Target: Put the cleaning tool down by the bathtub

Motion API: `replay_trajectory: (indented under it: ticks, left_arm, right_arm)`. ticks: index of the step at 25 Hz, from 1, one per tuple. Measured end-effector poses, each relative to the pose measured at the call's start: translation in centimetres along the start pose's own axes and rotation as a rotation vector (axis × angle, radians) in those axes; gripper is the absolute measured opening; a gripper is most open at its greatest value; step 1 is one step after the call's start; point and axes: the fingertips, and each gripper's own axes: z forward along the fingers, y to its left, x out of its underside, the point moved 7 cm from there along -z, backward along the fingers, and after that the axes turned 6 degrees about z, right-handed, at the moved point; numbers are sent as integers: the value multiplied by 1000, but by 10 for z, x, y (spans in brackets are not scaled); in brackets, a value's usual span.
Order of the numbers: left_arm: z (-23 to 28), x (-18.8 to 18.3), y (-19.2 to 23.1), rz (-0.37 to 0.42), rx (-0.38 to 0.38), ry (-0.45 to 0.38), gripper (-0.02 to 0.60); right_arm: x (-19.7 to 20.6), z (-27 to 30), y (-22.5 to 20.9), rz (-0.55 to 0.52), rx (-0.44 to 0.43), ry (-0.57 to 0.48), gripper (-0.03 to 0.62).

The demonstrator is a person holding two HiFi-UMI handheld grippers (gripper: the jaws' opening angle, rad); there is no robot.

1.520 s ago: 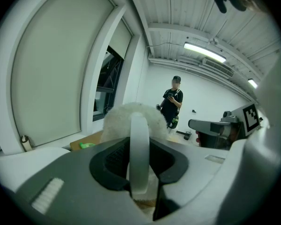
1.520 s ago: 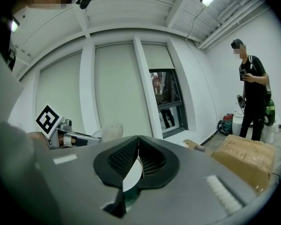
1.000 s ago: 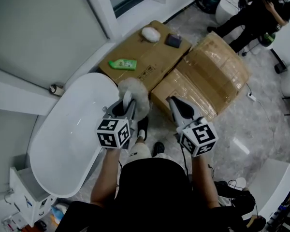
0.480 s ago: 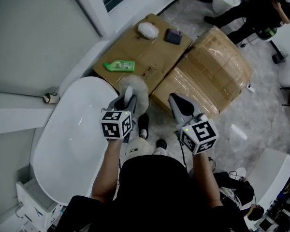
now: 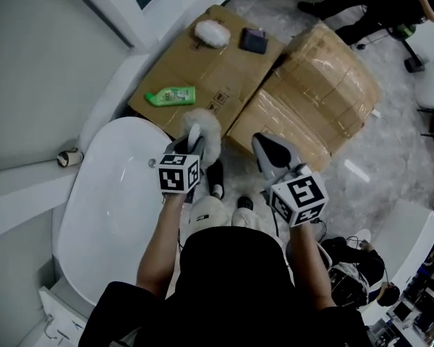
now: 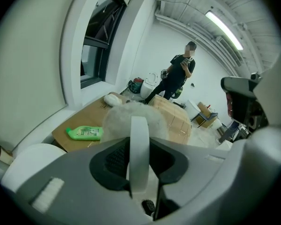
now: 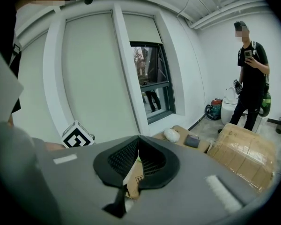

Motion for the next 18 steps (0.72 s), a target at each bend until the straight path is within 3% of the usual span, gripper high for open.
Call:
replay_trajectory:
  ticks: [18]
  left_arm:
    - [106,-2,54,50,64,172,91]
  right_arm:
    - [4,69,-29,77,62,68,9]
